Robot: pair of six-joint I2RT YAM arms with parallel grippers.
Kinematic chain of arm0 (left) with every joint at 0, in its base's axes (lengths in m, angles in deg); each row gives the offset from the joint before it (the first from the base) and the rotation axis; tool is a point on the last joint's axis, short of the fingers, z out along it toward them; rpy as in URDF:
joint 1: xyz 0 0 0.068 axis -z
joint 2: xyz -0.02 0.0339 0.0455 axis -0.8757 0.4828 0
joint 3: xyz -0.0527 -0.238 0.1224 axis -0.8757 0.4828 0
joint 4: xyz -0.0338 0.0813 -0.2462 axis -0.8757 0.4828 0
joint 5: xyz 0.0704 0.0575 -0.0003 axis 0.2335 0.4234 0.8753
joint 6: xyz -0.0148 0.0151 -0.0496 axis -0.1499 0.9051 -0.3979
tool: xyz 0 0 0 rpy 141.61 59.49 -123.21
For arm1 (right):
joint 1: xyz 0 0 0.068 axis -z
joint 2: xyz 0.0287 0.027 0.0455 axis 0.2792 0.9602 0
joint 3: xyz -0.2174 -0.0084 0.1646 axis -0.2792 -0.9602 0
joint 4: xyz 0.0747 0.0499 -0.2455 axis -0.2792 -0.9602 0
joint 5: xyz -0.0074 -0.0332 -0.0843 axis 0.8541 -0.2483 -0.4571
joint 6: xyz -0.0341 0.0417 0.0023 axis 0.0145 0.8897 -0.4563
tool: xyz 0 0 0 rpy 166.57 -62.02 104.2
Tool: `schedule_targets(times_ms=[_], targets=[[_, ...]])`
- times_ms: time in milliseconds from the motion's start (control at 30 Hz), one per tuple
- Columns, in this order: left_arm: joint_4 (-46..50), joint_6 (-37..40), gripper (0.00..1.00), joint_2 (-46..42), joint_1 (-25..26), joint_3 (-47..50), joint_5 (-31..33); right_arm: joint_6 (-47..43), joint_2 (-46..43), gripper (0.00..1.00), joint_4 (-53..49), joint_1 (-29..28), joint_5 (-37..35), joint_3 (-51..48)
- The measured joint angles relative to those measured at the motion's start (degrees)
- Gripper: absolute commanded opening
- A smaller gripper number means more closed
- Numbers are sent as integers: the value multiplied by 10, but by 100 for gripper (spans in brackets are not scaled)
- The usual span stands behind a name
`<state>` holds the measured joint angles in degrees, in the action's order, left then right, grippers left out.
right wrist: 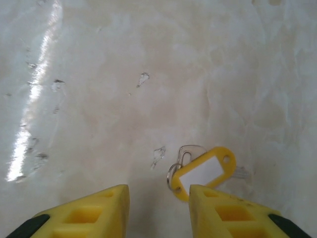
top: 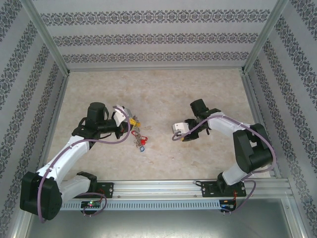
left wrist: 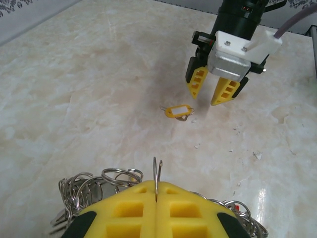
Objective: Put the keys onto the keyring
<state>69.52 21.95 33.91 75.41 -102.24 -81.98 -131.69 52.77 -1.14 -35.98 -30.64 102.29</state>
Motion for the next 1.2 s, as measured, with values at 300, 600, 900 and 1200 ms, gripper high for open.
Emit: schedule_targets(times_ms=[300,600,900,1200], targets=[[0,9,0,0,0,1,5,-5,52,34,57,-10,-54,-2],[0,9,0,0,0,1,15,2,53,26,54,-10,-55,-2],[1,9,0,0,0,1,22,62,53,32,86,-23,-66,-2],[1,9,0,5,0,1,28,93,40,24,107,-26,-76,-25]])
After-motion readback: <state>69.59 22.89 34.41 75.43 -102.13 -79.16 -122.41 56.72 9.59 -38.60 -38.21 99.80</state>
